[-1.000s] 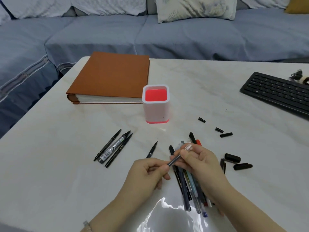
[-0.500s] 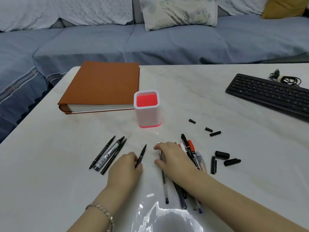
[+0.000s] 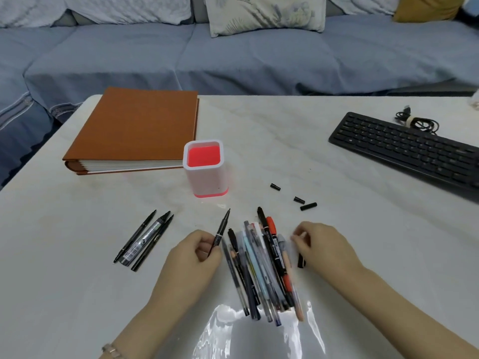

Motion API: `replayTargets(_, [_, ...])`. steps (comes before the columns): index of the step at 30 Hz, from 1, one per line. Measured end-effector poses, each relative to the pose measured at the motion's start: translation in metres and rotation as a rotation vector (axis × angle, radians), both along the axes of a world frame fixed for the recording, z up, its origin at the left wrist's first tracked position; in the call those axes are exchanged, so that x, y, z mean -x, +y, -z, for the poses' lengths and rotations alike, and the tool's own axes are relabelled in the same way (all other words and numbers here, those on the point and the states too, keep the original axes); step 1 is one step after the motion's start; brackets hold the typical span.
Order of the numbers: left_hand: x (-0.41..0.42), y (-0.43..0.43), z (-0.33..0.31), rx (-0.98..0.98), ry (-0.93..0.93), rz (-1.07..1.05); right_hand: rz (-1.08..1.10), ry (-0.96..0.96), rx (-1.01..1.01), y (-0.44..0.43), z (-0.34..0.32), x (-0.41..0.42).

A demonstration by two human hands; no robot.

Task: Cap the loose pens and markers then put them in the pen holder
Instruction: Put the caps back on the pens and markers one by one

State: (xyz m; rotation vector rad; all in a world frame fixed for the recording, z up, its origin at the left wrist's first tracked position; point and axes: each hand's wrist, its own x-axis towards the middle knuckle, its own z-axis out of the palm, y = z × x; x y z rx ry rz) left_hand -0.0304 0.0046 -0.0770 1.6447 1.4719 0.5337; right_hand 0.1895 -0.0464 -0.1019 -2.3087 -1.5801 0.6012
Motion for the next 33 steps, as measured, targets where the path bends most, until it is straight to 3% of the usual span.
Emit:
replayTargets(4, [-0.016,-0.014,0.001,0.078,-0.078,0.009,0.033,-0.039,0.192,-0.007,0.007,-0.002])
replayTargets(8, [-0.023,-0.024,-0.001,0.1,-0.109,0.032,0.104,0.006,0.175,-0.005,0.01,0.002])
replayTargets(11, [-0.024,-0.028,-0.004,0.101,-0.133,0.047,0.232,0.304,0.001,-0.003,0.0,-0.001])
replayTargets(15, [-0.025,-0.032,-0.007,0.104,-0.172,0.082,0.407,1.014,-0.364,-0.005,-0.035,-0.003])
replayTargets(18, [-0.027,-0.036,-0.014,0.102,-0.181,0.104,0.404,1.222,-0.498,-0.01,-0.055,0.002])
replayTargets(33, [-0.029,-0.043,-0.027,0.065,-0.169,0.159,0.307,1.205,-0.485,-0.017,-0.061,0.026])
